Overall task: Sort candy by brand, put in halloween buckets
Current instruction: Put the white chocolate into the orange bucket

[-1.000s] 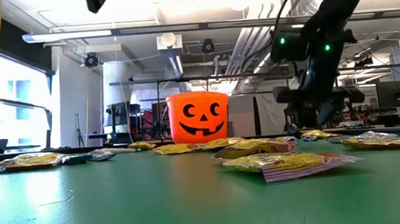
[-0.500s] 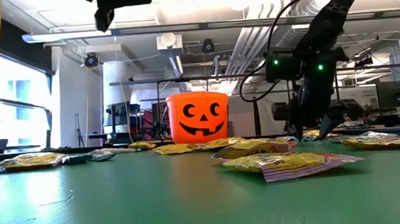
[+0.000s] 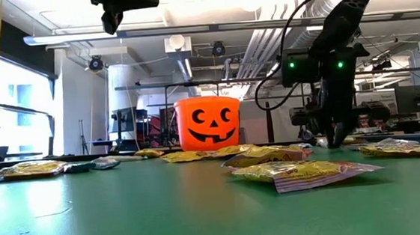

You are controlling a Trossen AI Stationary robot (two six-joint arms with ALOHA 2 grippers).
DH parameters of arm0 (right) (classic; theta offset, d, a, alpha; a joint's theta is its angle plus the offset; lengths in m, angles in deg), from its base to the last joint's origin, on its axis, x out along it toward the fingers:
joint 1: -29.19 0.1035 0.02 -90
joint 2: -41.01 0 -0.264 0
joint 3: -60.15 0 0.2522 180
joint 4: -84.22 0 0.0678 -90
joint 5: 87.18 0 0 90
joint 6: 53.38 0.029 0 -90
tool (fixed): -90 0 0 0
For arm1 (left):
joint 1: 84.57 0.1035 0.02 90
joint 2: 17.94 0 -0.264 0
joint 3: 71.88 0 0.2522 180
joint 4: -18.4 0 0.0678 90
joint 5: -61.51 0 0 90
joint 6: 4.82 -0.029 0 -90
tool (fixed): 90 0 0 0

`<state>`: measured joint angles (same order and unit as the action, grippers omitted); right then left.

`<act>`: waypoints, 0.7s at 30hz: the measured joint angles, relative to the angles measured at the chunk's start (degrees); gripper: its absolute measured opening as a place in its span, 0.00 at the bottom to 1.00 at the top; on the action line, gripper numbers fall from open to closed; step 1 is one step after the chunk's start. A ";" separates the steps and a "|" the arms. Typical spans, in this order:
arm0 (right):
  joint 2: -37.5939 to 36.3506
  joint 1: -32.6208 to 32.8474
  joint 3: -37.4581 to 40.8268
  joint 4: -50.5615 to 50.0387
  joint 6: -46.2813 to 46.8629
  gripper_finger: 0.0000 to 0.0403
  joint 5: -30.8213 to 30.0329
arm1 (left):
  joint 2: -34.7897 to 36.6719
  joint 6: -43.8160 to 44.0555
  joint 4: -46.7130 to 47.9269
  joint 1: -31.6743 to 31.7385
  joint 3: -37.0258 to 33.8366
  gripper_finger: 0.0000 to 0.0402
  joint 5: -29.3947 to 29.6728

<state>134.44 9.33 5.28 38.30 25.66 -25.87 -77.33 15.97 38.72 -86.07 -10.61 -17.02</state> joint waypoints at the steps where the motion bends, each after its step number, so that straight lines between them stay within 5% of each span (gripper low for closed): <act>1: -0.52 0.27 -0.42 -0.98 -1.57 0.03 0.67 | 0.00 0.05 0.06 0.00 0.00 0.00 0.00; 10: -6.97 0.91 -2.31 -2.79 -11.79 0.00 5.41 | 0.00 0.51 -0.15 -0.02 0.00 0.00 3.00; 21: -17.90 3.42 -2.33 6.77 -20.89 0.00 10.74 | 0.20 0.45 -0.29 0.00 0.00 0.00 5.68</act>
<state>116.53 12.75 2.95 45.07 4.77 -15.13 -77.14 16.42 38.43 -86.07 -10.61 -11.34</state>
